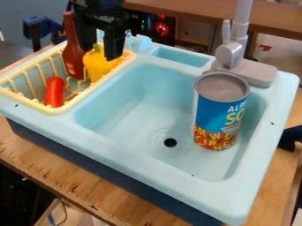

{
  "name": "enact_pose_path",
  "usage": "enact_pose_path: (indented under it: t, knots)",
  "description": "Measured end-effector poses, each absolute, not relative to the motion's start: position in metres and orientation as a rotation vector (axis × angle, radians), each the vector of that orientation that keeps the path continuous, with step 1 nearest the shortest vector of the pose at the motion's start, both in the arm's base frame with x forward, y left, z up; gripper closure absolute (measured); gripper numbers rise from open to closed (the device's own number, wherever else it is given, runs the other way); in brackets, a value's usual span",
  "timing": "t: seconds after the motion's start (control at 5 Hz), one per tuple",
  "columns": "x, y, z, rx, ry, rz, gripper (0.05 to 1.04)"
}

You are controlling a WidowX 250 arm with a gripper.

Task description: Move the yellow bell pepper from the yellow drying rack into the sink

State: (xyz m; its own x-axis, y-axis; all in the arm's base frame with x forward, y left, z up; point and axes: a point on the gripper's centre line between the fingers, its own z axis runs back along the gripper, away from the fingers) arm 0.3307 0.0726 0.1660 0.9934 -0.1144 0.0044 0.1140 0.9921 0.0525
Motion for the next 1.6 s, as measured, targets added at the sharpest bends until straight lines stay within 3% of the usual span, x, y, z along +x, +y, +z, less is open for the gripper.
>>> enact_pose_path:
  t: [0.4, 0.6, 1.0, 1.2, 1.4, 1.6]
  knots:
    - [0.334, 0.078, 0.165, 0.028, -0.040, -0.097, 0.781]
    - [0.333, 0.078, 0.165, 0.024, -0.036, -0.100, 0.889]
    - [0.331, 0.077, 0.180, 0.049, -0.007, -0.085, 0.959]
    - [0.327, 0.061, 0.207, 0.108, -0.039, -0.129, 0.966]
    - [0.328, 0.041, 0.221, 0.117, -0.098, -0.160, 0.966]
    - [0.327, 0.020, 0.230, 0.154, -0.087, -0.180, 0.966]
